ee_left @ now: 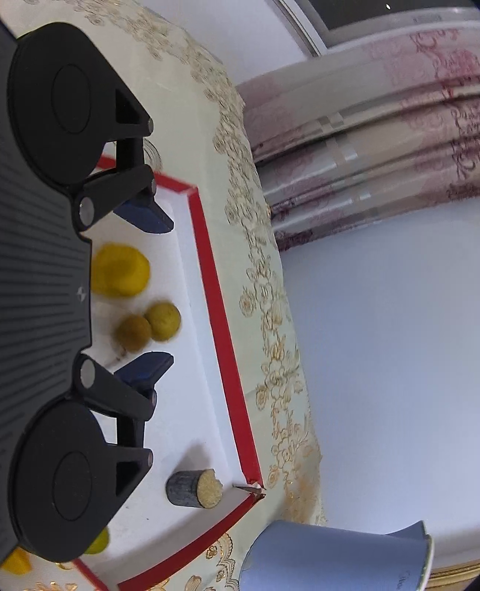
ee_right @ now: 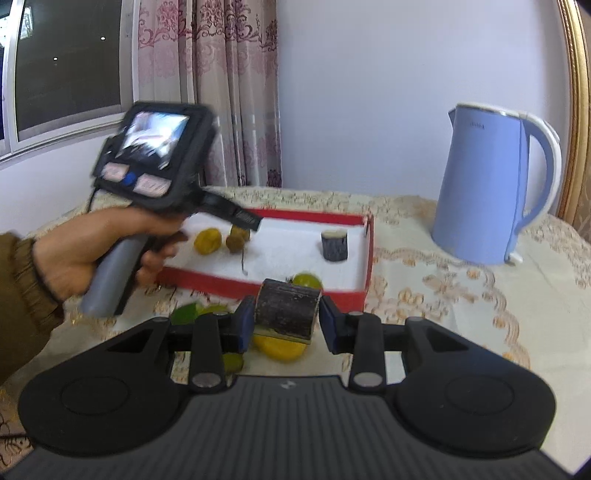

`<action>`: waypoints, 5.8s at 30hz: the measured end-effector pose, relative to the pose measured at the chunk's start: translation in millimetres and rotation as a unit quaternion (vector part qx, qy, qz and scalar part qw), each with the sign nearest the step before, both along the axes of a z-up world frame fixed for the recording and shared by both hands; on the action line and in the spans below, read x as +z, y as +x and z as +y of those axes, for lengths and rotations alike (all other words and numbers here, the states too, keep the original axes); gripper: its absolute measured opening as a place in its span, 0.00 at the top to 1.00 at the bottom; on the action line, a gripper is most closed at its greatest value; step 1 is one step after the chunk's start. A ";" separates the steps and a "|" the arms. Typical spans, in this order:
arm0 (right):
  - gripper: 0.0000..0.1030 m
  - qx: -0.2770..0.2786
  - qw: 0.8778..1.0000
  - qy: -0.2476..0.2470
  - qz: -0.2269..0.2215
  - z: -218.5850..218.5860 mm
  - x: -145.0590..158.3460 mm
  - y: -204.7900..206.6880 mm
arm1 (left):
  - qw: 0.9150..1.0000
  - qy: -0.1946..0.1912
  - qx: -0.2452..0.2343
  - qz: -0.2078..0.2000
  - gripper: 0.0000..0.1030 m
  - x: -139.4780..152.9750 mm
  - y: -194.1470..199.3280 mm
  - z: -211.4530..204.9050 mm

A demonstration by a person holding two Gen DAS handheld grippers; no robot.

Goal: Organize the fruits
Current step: 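Lower the sugarcane chunk into the tray and open the right gripper, then grasp the small dark green cucumber chunk on the cloth with the left gripper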

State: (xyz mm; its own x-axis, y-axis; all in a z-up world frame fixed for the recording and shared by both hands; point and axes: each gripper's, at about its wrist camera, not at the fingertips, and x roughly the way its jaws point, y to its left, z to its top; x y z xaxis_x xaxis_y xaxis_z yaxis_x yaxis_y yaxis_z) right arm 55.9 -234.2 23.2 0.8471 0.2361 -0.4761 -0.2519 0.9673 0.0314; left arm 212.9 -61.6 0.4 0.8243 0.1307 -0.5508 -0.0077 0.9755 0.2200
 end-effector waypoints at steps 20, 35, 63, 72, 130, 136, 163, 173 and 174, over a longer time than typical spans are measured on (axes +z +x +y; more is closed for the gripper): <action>0.66 0.010 0.999 0.003 0.040 9.3 -20.5 150.2 | 0.992 -0.091 0.082 -0.027 0.21 -1.6 -126.2 88.6; 0.66 0.018 0.996 -0.055 0.073 43.5 -40.9 197.7 | 0.995 -0.082 0.059 -0.013 0.21 -12.4 -142.9 86.1; 0.67 0.035 0.992 -0.092 0.082 71.5 -39.9 221.5 | 0.995 -0.065 0.070 -0.003 0.21 -18.5 -139.1 87.2; 0.65 0.017 0.995 -0.079 0.065 62.7 -23.5 208.5 | 0.996 -0.069 0.064 -0.004 0.21 -15.7 -140.8 86.3; 0.04 -0.038 0.997 0.055 -0.045 -29.0 -26.2 33.2 | 1.000 -0.008 -0.005 0.025 0.08 -11.5 -147.6 45.5; 0.04 -0.036 0.997 0.048 -0.045 -24.9 -27.3 32.5 | 1.000 -0.004 0.009 0.013 0.08 -4.2 -173.5 74.8; 0.07 -0.010 0.998 0.014 -0.053 8.9 -15.6 -15.0 | 0.991 -0.026 -0.125 0.038 0.44 -39.3 -183.8 68.2; 0.11 -0.001 0.999 0.015 -0.036 13.7 -27.1 -15.1 | 0.989 -0.064 -0.123 0.055 0.71 -42.5 -171.6 70.4; 0.12 0.001 0.999 0.019 -0.032 13.0 -28.3 -14.1 | 0.989 -0.065 -0.122 0.056 0.72 -42.2 -171.4 70.5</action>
